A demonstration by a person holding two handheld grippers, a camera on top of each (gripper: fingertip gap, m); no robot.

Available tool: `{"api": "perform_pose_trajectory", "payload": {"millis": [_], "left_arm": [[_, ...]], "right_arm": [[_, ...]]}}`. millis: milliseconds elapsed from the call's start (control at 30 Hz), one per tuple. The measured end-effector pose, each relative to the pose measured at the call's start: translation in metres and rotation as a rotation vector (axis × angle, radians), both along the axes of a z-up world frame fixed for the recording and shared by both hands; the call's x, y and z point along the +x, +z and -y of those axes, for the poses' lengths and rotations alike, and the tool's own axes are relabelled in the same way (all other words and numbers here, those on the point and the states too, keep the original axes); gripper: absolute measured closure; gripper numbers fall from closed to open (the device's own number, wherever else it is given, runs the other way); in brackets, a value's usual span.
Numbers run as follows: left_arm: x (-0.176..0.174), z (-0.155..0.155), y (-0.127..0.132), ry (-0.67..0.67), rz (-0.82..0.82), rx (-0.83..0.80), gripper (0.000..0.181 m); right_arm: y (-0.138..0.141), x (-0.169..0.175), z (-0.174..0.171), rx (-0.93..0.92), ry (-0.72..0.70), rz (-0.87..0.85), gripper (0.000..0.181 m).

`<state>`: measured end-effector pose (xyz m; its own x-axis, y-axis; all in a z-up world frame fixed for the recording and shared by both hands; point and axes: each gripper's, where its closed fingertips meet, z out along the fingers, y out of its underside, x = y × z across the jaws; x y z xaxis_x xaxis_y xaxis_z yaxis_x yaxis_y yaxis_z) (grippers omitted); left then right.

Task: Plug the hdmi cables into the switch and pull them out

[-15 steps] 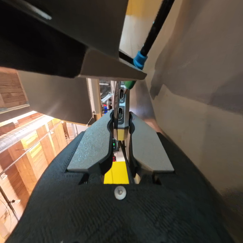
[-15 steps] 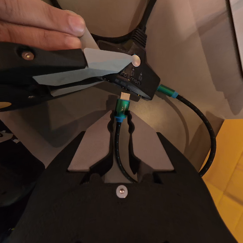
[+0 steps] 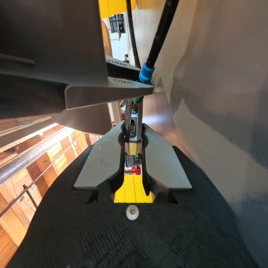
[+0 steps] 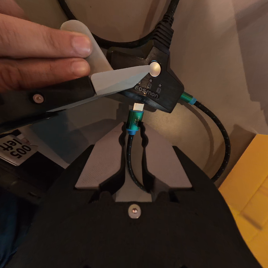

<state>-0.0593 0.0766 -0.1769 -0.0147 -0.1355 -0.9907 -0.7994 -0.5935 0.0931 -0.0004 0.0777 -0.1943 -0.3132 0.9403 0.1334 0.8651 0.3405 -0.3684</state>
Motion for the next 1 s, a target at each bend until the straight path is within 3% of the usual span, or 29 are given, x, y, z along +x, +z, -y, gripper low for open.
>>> {"api": "perform_pose_trajectory", "payload": {"millis": [400,700,833,1000], "left_arm": [[0.000,0.000,-0.001,-0.002,0.009,-0.002,0.163],[0.006,0.000,0.000,-0.005,-0.008,-0.006,0.164],[0.010,0.002,0.003,-0.026,0.018,0.008,0.164],[0.012,0.001,0.006,-0.026,-0.006,0.024,0.164]], "right_arm": [[0.000,-0.001,-0.002,0.048,0.037,0.057,0.165],[0.000,0.004,-0.005,0.174,0.037,0.317,0.167],[0.001,0.007,-0.005,0.113,0.025,0.414,0.167],[0.005,0.006,-0.006,0.058,0.048,0.382,0.167]]}}
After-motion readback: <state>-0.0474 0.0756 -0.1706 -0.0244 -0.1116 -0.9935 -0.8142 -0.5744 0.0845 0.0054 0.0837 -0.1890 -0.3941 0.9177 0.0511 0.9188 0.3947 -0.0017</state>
